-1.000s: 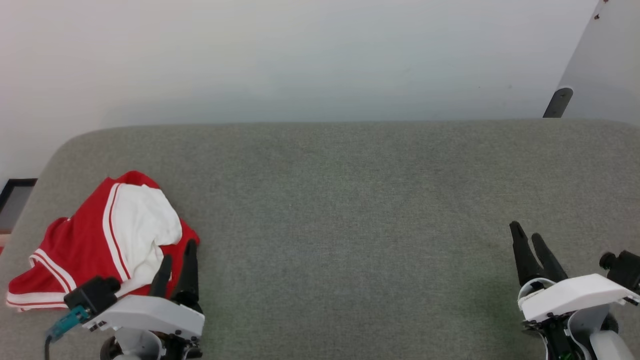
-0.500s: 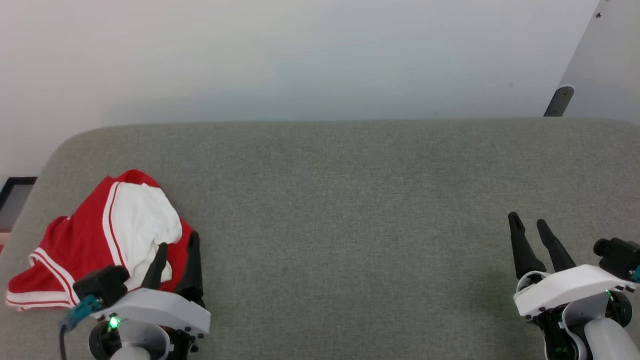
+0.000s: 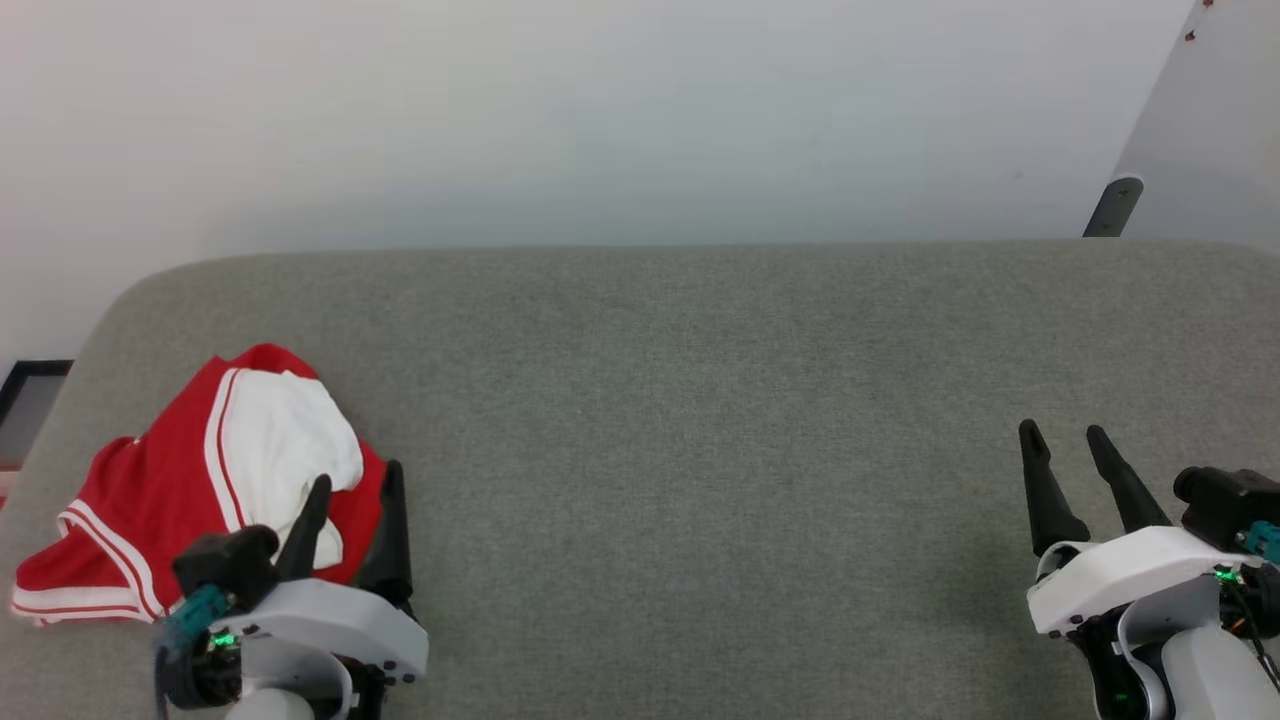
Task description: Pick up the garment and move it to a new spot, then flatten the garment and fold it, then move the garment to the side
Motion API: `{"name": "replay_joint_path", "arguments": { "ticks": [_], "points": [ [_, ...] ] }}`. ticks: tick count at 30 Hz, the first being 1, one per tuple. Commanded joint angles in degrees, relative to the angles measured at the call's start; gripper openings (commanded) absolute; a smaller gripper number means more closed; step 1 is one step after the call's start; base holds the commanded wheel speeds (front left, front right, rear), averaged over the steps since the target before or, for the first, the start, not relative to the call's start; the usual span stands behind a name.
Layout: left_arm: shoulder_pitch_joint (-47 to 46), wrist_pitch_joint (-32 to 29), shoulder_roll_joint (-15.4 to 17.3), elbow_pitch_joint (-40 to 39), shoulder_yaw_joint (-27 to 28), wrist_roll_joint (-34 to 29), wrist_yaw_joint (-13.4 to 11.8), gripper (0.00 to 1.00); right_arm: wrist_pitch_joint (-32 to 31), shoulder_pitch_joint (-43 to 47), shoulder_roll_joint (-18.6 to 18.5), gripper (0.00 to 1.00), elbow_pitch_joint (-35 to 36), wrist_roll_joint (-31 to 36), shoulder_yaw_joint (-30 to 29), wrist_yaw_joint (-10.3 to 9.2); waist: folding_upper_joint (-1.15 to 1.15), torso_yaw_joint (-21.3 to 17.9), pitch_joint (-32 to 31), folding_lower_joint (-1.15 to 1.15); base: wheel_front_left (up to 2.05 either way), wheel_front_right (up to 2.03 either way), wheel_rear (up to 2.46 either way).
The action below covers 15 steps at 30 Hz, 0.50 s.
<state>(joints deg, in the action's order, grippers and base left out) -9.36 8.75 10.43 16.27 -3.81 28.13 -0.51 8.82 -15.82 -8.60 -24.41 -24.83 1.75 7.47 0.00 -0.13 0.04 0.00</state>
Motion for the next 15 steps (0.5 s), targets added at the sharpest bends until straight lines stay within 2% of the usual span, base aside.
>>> {"name": "replay_joint_path", "arguments": {
  "ticks": [1, 15],
  "points": [
    [-0.9, 0.6, 0.5, -0.2, -0.3, -1.8, -0.2, 1.0, 0.5, -1.2, -0.1, 1.0, 0.1, 2.0, -0.3, 0.03, 0.0, -0.1, 0.0, 0.0, 0.0, 0.0, 0.0],
    [-1.4, 2.4, 1.1, 1.7, -0.5, -8.7, -1.5, 1.0, 2.4, -1.8, -0.5, 1.0, -1.1, 8.4, -0.3, 0.03, 0.0, -0.1, -0.4, 0.0, 0.0, 0.0, 0.0]
  ]
}}
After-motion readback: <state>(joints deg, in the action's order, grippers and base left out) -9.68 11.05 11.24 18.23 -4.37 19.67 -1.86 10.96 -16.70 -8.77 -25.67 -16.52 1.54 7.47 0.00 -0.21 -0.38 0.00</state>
